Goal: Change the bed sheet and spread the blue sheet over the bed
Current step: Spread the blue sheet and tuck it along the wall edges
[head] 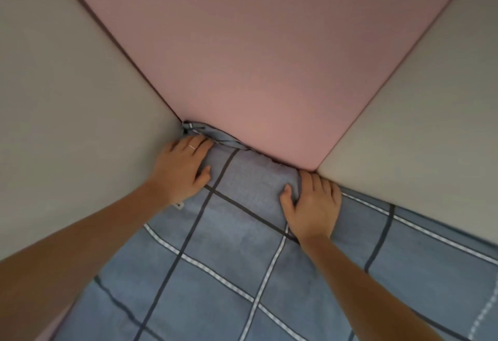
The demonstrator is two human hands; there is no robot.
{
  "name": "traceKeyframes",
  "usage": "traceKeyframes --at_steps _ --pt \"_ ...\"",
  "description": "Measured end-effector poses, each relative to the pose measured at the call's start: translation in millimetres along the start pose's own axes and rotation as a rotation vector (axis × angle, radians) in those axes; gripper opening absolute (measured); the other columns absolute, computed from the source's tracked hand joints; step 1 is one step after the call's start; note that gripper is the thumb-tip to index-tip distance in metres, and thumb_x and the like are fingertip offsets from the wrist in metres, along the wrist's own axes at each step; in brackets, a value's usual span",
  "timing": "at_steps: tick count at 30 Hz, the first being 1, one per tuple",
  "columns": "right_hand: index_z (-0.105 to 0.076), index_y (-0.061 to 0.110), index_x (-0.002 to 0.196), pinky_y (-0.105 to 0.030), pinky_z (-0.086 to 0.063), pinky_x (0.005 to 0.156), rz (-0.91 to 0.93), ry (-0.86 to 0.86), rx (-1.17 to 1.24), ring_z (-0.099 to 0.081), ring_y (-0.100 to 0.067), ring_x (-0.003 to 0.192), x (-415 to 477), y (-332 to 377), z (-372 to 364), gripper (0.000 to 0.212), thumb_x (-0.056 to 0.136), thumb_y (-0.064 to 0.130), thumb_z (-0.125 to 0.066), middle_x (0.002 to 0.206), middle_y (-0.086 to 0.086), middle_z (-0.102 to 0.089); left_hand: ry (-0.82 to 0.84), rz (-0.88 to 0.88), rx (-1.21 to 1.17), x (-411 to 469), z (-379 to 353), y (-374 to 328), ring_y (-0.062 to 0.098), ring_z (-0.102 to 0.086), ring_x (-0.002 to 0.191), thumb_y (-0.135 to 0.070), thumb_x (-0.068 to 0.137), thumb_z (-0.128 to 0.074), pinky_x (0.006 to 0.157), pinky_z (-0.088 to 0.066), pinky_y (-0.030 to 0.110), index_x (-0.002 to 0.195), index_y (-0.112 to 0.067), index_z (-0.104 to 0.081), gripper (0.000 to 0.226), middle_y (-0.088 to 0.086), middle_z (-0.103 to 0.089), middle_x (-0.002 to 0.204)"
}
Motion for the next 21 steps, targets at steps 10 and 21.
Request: traceKeyframes --at_steps 10,21 --pt "-0.065 0.009 0.104 -0.039 -0.036 0.089 0.006 -0.063 0.045 -0.058 -0.029 0.086 -1.9 -0.1 1.2 0.043 0.083 0.040 -0.043 0.091 -0.008 -0.066 -0.148 -0.069 -0.044 11.9 0.4 -7.1 0.025 -0.049 0.107 -0.033 0.074 -0.038 0.089 -0.032 0.037 0.117 -0.013 -0.055 0.050 0.009 -0.060 0.115" --pt "-0.063 0.009 0.105 -0.039 -0.034 0.088 0.020 -0.058 0.016 -0.055 -0.029 0.087 -2.6 -3.0 -4.3 0.043 0.082 0.038 -0.042 0.092 -0.009 -0.063 -0.105 0.056 -0.066 8.8 -11.7 -1.6 0.028 -0.054 0.109 -0.046 0.073 -0.033 0.087 -0.038 0.046 0.117 -0.013 -0.050 0.057 0.008 -0.060 0.116"
Point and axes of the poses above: each hand's wrist, its own x-axis towards the middle knuckle, its own z-axis out of the back of the hand, y = z × x, the point moved 8 cm from there along x, towards the middle knuckle
